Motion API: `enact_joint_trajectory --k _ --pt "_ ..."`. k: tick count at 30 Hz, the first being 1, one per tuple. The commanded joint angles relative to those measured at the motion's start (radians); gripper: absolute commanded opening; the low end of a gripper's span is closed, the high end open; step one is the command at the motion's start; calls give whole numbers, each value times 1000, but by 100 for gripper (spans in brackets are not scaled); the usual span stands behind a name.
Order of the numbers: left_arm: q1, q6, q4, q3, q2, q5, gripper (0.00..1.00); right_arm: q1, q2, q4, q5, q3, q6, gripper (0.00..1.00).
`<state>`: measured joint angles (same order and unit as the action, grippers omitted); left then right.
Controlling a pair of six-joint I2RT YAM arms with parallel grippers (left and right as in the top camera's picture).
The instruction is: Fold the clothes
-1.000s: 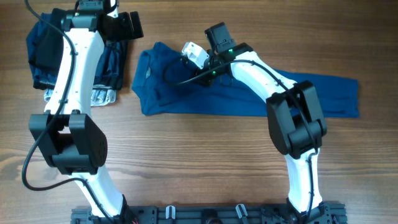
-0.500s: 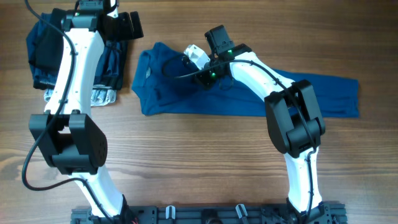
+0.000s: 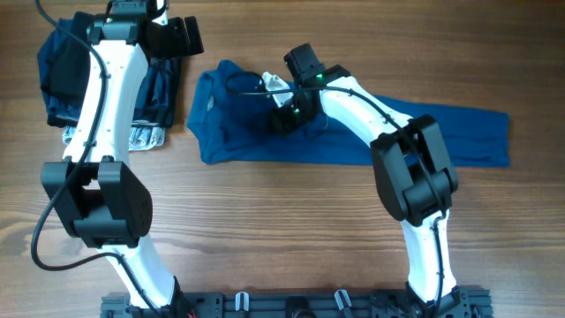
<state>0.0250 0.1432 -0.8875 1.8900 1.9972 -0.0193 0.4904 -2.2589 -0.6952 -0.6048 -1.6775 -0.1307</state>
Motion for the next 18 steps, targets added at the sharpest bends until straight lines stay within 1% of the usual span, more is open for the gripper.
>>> enact_joint_trajectory --k 1,3,7,11,13,16,17,18 --pt "-1 -2 0 -3 6 6 100 41 34 -15 -60 2 99 4" --pt "-1 -2 -1 -3 6 6 100 55 34 -27 -59 2 130 4" --pt "-1 -2 -1 -3 6 6 100 72 34 -74 -58 2 140 4" --pt "-1 -2 0 -3 6 6 100 72 34 -107 -55 2 194 5" --pt "-1 -2 -1 -3 6 6 100 72 34 -111 -54 2 198 11" --pt "-1 -2 -1 -3 6 6 100 72 34 -102 -54 2 231 14" --pt "-1 -2 -1 -3 6 6 100 72 34 -101 -55 2 243 18" --pt "-1 -2 -1 -3 6 6 100 72 34 -101 -55 2 266 31"
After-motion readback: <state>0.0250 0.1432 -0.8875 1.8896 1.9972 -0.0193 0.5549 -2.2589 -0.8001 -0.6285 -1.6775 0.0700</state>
